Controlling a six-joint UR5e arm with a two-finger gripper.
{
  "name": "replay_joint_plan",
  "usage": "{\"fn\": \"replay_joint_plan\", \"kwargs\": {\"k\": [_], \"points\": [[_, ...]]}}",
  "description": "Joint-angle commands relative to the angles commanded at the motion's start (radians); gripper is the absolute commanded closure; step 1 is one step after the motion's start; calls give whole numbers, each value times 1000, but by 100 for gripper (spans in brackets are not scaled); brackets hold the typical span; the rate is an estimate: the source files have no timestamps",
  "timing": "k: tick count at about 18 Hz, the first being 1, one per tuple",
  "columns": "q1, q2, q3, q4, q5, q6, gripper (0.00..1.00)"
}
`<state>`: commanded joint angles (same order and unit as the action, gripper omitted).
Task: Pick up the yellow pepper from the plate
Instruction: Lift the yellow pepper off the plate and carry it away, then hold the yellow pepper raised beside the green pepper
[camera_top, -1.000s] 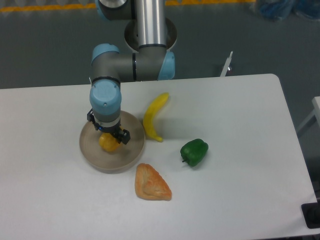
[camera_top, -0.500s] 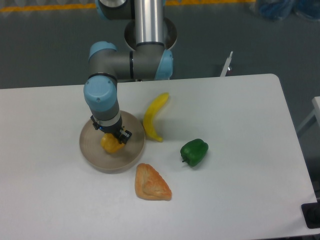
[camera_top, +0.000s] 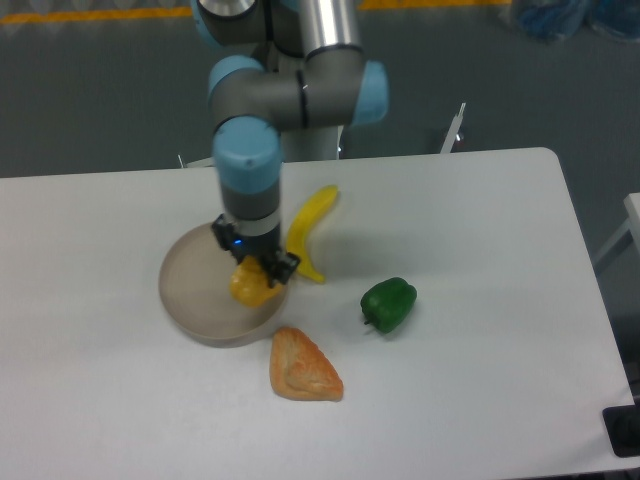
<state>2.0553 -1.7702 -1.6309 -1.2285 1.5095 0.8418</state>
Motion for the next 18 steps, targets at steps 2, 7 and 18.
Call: {"fn": "replay_joint_plan", "kwargs": {"k": [2,7,18], "points": [[71,0,61,-84,0,61,79],[203,0,115,-164,-6,244,80],[376,-54,178,-250,17,512,87]]}}
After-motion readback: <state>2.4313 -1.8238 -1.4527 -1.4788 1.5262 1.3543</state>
